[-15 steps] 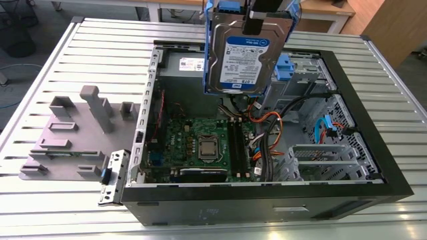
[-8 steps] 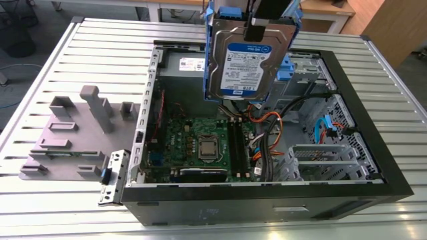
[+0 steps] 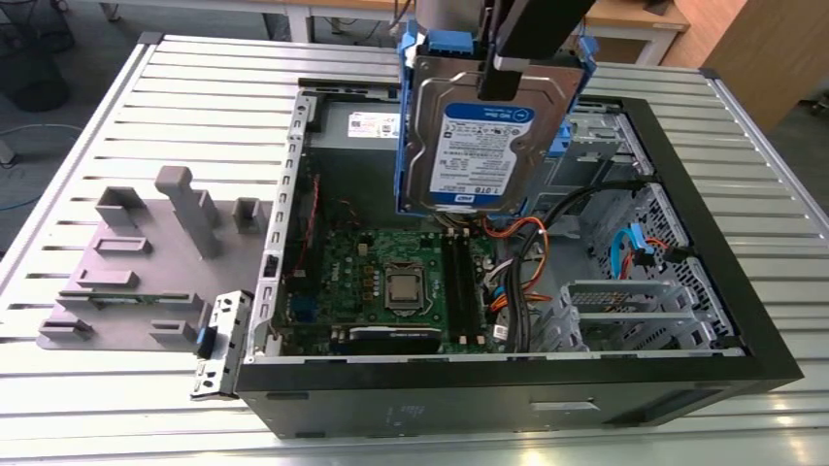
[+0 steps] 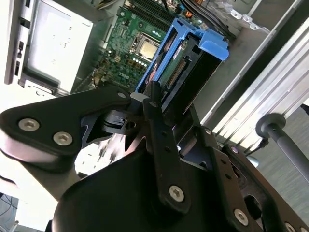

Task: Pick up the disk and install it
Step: 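Pick up the disk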

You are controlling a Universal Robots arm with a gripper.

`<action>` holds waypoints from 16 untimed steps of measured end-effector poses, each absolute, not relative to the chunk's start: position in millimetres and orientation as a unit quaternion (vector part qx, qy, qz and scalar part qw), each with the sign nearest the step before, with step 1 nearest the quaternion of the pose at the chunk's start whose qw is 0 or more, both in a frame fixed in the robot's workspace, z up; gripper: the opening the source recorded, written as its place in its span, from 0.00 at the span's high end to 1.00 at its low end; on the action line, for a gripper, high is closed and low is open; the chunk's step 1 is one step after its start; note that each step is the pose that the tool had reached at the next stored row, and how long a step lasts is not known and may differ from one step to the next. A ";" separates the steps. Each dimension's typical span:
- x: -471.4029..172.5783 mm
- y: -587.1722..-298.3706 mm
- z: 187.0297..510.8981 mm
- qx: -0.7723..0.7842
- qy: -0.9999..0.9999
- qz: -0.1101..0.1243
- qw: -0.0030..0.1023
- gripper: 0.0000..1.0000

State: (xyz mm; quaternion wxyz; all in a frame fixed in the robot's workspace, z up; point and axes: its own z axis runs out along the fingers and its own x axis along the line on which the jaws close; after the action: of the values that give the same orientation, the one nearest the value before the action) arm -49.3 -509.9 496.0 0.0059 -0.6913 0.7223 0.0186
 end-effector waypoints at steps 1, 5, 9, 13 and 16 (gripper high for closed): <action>-49.3 -512.6 496.0 -0.691 0.722 0.018 0.006 0.65; -49.3 -523.6 496.0 -0.691 0.722 0.017 0.005 0.65; -49.3 -534.0 495.9 -0.691 0.722 0.017 0.004 0.65; -49.3 -543.1 495.9 -0.691 0.722 0.015 0.003 0.65; -49.3 -548.9 496.0 -0.691 0.722 0.014 0.002 0.65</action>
State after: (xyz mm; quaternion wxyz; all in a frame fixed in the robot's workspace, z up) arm -49.3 -548.9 496.0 0.0019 -0.6914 0.7223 0.0145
